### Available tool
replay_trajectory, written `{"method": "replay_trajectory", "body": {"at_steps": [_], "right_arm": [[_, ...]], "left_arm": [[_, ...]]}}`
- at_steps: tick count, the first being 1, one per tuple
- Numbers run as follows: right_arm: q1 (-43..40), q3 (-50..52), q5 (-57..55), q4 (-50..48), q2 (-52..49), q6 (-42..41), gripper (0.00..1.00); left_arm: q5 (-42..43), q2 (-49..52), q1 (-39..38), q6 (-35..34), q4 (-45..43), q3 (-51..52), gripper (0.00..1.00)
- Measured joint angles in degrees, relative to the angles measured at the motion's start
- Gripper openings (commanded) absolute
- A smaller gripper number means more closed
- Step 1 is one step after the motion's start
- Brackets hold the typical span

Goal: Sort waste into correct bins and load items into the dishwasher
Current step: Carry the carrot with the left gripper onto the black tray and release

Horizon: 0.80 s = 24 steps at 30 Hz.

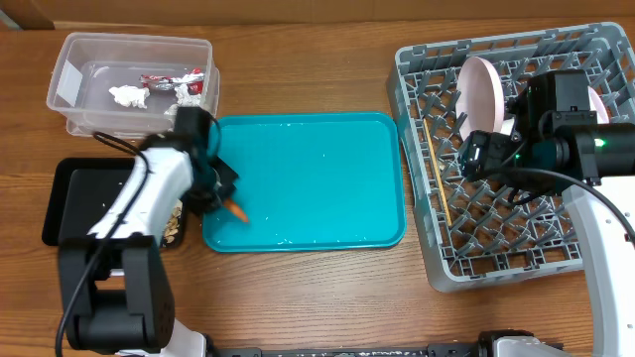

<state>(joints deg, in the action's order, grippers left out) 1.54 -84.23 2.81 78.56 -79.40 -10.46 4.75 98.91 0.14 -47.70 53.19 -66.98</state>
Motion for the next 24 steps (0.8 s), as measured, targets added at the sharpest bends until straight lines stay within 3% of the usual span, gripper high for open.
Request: {"method": "replay_trajectory", "body": {"at_steps": [7,18,24], "right_arm": [[0.0,0.0,0.0,0.0,0.0,0.0,0.94],[0.0,0.0,0.0,0.0,0.0,0.0,0.95],[0.0,0.0,0.0,0.5,0.0,0.0,0.95]], "left_arm": [[-1.2,0.0,9.4,6.2,3.0,-8.7,0.04],[-12.9,0.0,24.6,7.9,0.7,-9.2,0.04],[-19.6,0.0,29.0,8.1,-4.0,-9.1,0.04]]}}
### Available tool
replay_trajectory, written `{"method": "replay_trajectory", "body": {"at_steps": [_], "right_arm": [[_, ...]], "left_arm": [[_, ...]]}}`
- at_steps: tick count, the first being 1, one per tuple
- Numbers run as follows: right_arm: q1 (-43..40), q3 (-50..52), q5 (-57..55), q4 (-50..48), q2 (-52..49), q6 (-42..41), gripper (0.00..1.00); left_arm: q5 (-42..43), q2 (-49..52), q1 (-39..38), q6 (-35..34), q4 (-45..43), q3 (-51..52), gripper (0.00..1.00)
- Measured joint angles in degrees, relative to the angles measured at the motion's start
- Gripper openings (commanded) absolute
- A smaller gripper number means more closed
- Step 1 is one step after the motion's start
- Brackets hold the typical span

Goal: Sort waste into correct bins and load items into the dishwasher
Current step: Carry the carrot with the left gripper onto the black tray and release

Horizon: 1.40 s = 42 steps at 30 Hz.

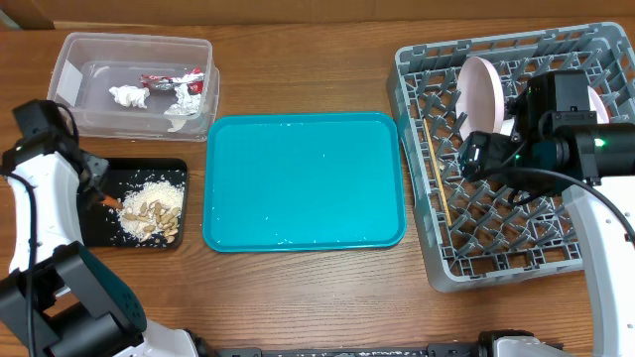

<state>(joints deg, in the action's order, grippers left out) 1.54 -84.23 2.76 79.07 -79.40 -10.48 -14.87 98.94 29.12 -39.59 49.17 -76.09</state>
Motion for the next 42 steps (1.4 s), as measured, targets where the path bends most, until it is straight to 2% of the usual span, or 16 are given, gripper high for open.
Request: {"method": "replay_trajectory", "body": {"at_steps": [7,15,17,19,21,23,25,28,31,37,42], "right_arm": [[0.0,0.0,0.0,0.3,0.0,0.0,0.95],[0.0,0.0,0.0,0.5,0.0,0.0,0.95],[0.0,0.0,0.0,0.5,0.0,0.0,0.95],[0.0,0.0,0.0,0.5,0.0,0.0,0.96],[0.0,0.0,0.0,0.5,0.0,0.0,0.96],[0.0,0.0,0.0,0.5,0.0,0.0,0.96],[0.0,0.0,0.0,0.5,0.0,0.0,0.96],[0.0,0.0,0.0,0.5,0.0,0.0,0.96],[0.0,0.0,0.0,0.5,0.0,0.0,0.99],[0.0,0.0,0.0,-1.3,0.0,0.0,1.00],[0.0,0.0,0.1,-5.9,0.0,0.0,1.00]], "left_arm": [[-3.1,4.1,1.7,1.9,-4.7,0.0,0.04],[-3.8,13.2,1.7,2.7,-5.3,0.0,0.04],[-3.8,14.7,1.7,2.8,-5.4,0.1,0.07],[-3.9,15.5,1.7,2.8,-5.5,0.1,0.12],[-3.9,15.8,1.7,2.8,-5.5,0.1,0.30],[-4.0,15.8,1.7,3.4,-5.6,0.1,0.56],[-4.0,16.0,1.7,3.9,-5.6,0.1,0.63],[-4.0,16.0,1.7,4.4,-4.9,0.0,0.69],[-4.0,16.1,1.7,5.1,-1.7,-1.2,0.71],[-3.7,16.0,1.6,5.5,6.3,-9.9,0.73],[-1.6,13.5,0.0,6.8,9.0,-16.0,0.74]]}}
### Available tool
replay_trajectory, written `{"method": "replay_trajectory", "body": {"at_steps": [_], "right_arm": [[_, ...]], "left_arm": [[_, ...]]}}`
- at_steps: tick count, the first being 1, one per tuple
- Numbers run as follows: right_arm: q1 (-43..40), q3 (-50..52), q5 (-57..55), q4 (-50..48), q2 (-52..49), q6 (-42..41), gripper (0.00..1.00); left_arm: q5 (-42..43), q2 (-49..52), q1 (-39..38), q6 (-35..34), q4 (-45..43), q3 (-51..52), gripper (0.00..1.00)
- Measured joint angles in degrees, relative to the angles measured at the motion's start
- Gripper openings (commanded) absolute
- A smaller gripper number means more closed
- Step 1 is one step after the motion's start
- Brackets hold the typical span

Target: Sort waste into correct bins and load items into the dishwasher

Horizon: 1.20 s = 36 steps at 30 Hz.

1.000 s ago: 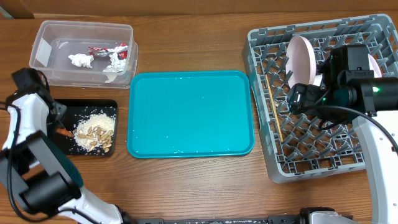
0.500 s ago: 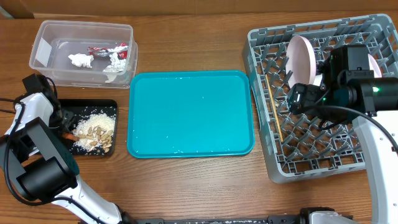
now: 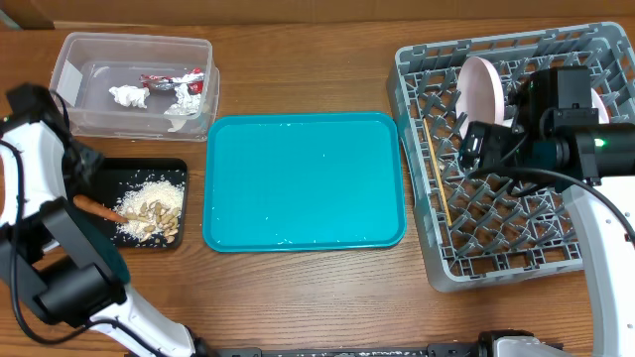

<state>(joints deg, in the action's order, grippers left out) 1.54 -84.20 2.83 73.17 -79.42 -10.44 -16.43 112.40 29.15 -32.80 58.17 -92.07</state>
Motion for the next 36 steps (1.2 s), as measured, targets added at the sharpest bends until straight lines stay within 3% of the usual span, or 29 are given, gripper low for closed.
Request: {"method": "replay_trajectory", "body": {"at_steps": [4,7,11,15,24,31,36], "right_arm": [[0.0,0.0,2.3,-6.5,-0.6,0.0,1.00],[0.0,0.0,7.2,-11.8,-2.0,0.6,1.00],[0.0,0.0,16.2,-13.7,-4.5,3.9,1.00],[0.0,0.0,20.9,-9.8,-7.3,7.4,1.00],[0.0,0.0,18.7,2.0,-9.9,9.8,1.00],[0.0,0.0,14.0,4.0,-9.3,8.1,1.00],[0.0,6.3,10.1,-4.7,1.2,6.4,1.00]], "left_arm": [[3.3,-4.3,-4.8,3.4,0.2,-1.4,0.80],[8.2,-6.3,-11.0,10.4,2.5,-2.1,1.00],[13.6,-6.6,-20.1,18.9,11.7,-2.3,1.00],[15.6,-6.6,-26.9,23.0,20.4,-2.3,1.00],[16.5,-6.6,-29.7,24.0,31.1,-2.2,0.99],[17.2,-13.7,-29.7,24.0,29.8,-0.2,1.00],[17.5,-35.0,-29.7,24.0,17.8,10.8,1.00]]}}
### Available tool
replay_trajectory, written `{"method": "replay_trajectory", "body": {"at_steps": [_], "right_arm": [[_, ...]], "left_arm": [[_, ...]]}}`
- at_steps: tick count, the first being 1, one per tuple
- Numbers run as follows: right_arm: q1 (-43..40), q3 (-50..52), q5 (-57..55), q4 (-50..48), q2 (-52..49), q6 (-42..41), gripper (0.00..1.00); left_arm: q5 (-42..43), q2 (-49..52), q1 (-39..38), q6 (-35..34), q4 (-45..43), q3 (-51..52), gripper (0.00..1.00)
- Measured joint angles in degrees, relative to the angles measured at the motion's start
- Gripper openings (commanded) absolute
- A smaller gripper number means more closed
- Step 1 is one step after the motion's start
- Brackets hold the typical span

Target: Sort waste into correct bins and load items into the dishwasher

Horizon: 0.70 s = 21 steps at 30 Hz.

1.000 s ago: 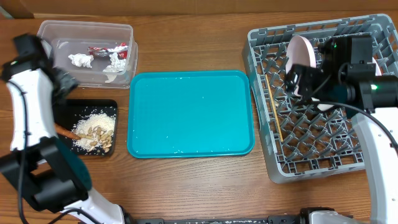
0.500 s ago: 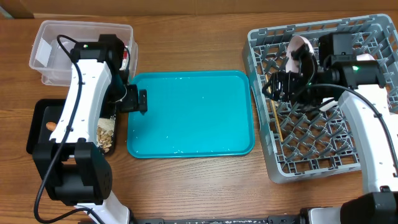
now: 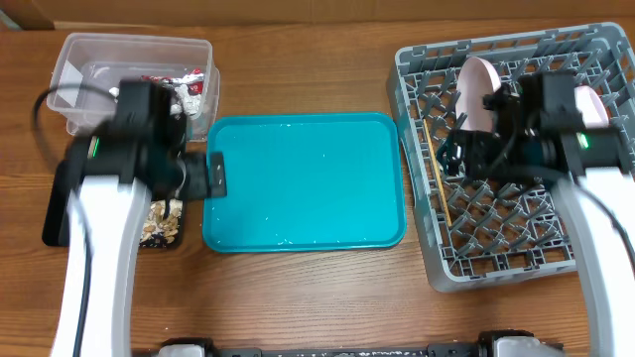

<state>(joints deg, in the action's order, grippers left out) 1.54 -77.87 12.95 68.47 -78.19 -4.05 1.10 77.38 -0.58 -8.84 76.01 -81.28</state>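
The teal tray [image 3: 303, 178] lies bare in the middle of the table. My left gripper [image 3: 214, 177] hovers at its left edge, and its fingers look open and hold nothing. The left arm covers most of the black tray [image 3: 58, 203] of food scraps [image 3: 159, 220]. A clear bin [image 3: 89, 59] at the back left holds wrappers [image 3: 184, 84]. At the right, the grey dish rack [image 3: 516, 253] carries a pink plate [image 3: 478, 84], a second pink dish [image 3: 587, 104] and chopsticks [image 3: 435, 169]. My right gripper [image 3: 456, 149] hangs over the rack, blurred, seemingly open and holding nothing.
The clear bin and the black tray stand close together along the left side. The rack fills the right side up to the table's back edge. Bare wood runs along the front of the table.
My left arm has come in from the far left edge and now lies across the black tray, its gripper at the teal tray's left rim. My right gripper sits slightly further left over the rack.
First my left gripper held an orange scrap at the teal tray's front left corner. Then it held that scrap over the black tray. Later the scrap lay among the food scraps with the gripper clear of it. Now the gripper is back beside the teal tray.
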Motion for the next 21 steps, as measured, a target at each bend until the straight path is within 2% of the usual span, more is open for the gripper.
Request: {"method": "replay_trajectory", "body": {"at_steps": [5,7,12,14,21], "right_arm": [[0.0,10.1,-2.9,-7.2,18.4,-0.5,1.00],[0.0,15.3,-5.5,-10.4,29.0,-1.0,1.00],[0.0,19.8,-8.5,-10.1,42.4,-1.5,1.00],[0.0,19.9,-9.1,-9.9,45.1,-1.7,1.00],[0.0,20.1,-9.6,-7.4,45.2,-1.7,1.00]], "left_arm": [[0.0,-19.4,0.0,-0.2,-9.8,12.0,1.00],[0.0,-28.2,0.0,-0.6,-12.5,16.8,1.00],[0.0,-37.5,0.0,-1.6,-14.6,20.2,1.00],[0.0,-39.9,0.0,-1.9,-13.9,20.3,1.00],[0.0,-40.0,0.0,-1.9,-11.2,20.6,1.00]]}}
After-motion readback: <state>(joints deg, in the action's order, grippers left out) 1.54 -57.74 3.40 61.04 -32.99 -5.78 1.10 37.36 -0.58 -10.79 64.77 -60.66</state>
